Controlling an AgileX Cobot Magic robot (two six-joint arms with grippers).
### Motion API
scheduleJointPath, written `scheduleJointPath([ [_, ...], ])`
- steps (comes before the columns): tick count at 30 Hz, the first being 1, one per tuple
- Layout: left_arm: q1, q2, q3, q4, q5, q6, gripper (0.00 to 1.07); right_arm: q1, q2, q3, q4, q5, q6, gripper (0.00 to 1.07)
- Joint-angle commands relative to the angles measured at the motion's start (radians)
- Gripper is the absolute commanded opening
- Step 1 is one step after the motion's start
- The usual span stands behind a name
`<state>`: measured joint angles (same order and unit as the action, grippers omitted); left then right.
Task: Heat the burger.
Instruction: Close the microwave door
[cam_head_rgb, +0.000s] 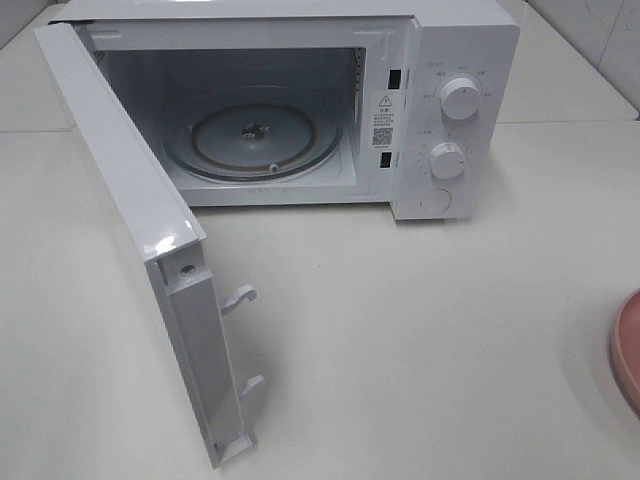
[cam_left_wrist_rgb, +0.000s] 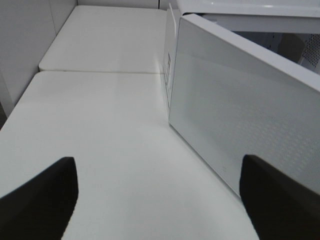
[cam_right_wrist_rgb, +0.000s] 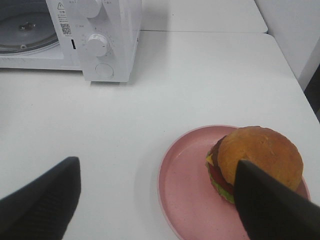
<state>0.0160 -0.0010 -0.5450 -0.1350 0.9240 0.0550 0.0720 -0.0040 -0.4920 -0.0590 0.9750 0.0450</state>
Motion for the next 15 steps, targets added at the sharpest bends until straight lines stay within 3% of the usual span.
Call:
scheduleJointPath([
  [1,0.001,0.029,-0.008,-0.008,-0.082,-0.002,0.69,-0.005,-0.035,0.002,-0.003,-0.014,-0.008,0.76],
  [2,0.001,0.055,-0.008,-0.008,-0.120,-0.002,0.62,-0.005,-0.035,0.002,-0.003,-0.014,-0.008,0.76],
  [4,0.001,0.066,-0.008,-0.008,-0.138,-0.002,0.59,-0.005,-0.035,0.002,-0.003,-0.014,-0.008,0.76],
  [8,0.001,0.159,-0.007,-0.007,-0.237,-0.002,0.41,-0.005,-0.035,0.002,-0.003,-0.014,-0.008,0.76],
  [9,0.001,0.159,-0.007,-0.007,-0.237,-0.002,0.41,-0.005,-0.035,0.002,-0.003,-0.014,-0.008,0.76],
  [10,0.001,0.200,-0.007,-0.006,-0.268,-0.002,0.33,-0.005,-0.035,0.002,-0.003,-0.014,-0.008,0.76],
  [11,0.001,0.200,-0.007,-0.006,-0.268,-0.002,0.33,-0.005,-0.035,0.002,-0.003,-0.014,-0.008,0.76],
  [12,0.001,0.244,-0.007,-0.006,-0.298,-0.002,0.25,-0.005,-0.035,0.002,-0.003,-0.014,-0.008,0.76],
  [14,0.001,0.269,-0.007,-0.006,-0.317,-0.002,0.21,-0.005,-0.035,0.002,-0.003,-0.014,-0.008,0.76],
  [15,0.001,0.320,-0.007,-0.006,-0.360,-0.002,0.13,-0.005,-0.035,0.002,-0.003,-0.014,-0.008,0.76],
])
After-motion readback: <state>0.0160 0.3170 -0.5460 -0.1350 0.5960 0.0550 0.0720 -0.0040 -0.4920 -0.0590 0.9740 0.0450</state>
